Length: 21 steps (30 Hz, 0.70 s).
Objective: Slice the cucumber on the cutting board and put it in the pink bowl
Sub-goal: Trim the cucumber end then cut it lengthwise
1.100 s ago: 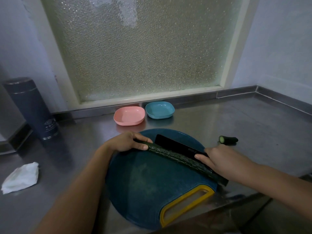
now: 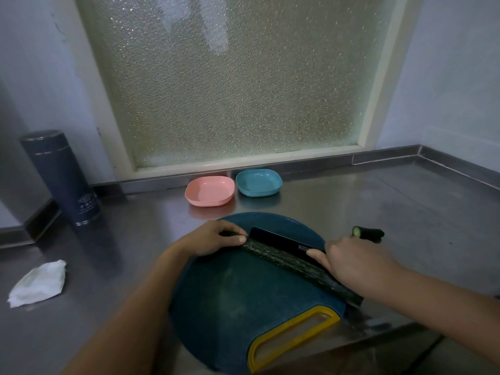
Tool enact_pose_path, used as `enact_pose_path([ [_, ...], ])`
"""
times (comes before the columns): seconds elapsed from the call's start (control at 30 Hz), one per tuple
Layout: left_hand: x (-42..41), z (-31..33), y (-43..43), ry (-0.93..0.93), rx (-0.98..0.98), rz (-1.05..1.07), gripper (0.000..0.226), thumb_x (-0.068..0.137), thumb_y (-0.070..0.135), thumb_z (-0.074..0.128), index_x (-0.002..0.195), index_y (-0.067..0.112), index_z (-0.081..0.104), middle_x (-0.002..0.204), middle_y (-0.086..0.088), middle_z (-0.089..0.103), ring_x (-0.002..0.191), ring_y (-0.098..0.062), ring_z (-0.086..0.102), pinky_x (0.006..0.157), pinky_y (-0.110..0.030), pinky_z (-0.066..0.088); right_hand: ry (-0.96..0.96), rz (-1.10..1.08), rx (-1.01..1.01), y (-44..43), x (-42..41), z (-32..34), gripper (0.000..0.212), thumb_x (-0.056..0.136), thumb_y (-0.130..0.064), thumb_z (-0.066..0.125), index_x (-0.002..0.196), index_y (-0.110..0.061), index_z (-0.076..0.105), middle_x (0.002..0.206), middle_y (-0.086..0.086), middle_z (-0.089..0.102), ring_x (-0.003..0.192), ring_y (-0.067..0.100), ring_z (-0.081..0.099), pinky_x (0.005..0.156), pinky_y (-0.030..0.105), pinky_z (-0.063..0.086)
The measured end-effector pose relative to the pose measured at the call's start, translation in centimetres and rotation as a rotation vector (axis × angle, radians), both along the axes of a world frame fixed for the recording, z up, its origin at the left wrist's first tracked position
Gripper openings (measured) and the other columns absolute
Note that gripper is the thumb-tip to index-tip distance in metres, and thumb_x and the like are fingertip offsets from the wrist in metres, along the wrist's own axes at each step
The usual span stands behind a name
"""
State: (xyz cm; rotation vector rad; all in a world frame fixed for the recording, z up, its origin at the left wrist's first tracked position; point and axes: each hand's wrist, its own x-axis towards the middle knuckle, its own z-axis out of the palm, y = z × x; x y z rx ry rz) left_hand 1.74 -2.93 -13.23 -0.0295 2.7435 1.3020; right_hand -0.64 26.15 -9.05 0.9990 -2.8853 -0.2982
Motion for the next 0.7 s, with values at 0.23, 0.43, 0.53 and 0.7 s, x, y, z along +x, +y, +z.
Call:
enact_pose_path([
  [0.23,0.5,0.2,-0.1,0.024,0.045,0.019,0.012,0.081,0.026,0.070,0.087,0.035,0.066,0.103,0.014,0.065,0.098,-0.003,0.058,0.095,-0.020,0.040,0.036,-0.012,0.012,-0.1,2.2,-0.6,0.044,0.098,-0.056,0.024,0.079,-0.018,0.038,0.057,-0.004,0.033,0.045,0.011,0.028,0.041,0.026,0.020],
  [0.43,0.5,0.5,0.5,0.000,0.024,0.020,0.014,0.081,0.023,0.070,0.089,0.034,0.066,0.119,0.015,0.054,0.112,-0.002,0.050,0.105,-0.022,0.030,-0.031,0.013,0.034,0.4,2.9,-0.2,0.031,0.103,-0.042,0.027,0.098,-0.022,0.050,0.063,-0.004,0.030,0.050,0.011,0.027,0.044,0.025,0.023],
  [0.53,0.3,0.6,1.2,-0.035,-0.001,0.005,0.015,0.081,0.024,0.070,0.091,0.035,0.066,0.129,0.012,0.047,0.120,-0.003,0.043,0.108,-0.024,0.025,-0.070,-0.013,-0.007,1.0,3.4,0.2,0.031,0.103,-0.044,0.028,0.093,-0.025,0.050,0.063,-0.005,0.033,0.053,0.013,0.036,0.044,0.024,0.024],
  [0.7,0.3,0.7,1.6,-0.067,-0.018,0.003,0.015,0.082,0.027,0.069,0.093,0.036,0.066,0.132,0.013,0.044,0.123,-0.006,0.040,0.111,-0.029,0.023,-0.107,0.044,0.014,3.3,4.0,0.4,0.027,0.105,-0.023,0.034,0.124,-0.035,0.048,0.072,-0.004,0.038,0.073,0.015,0.049,0.058,0.027,0.043],
])
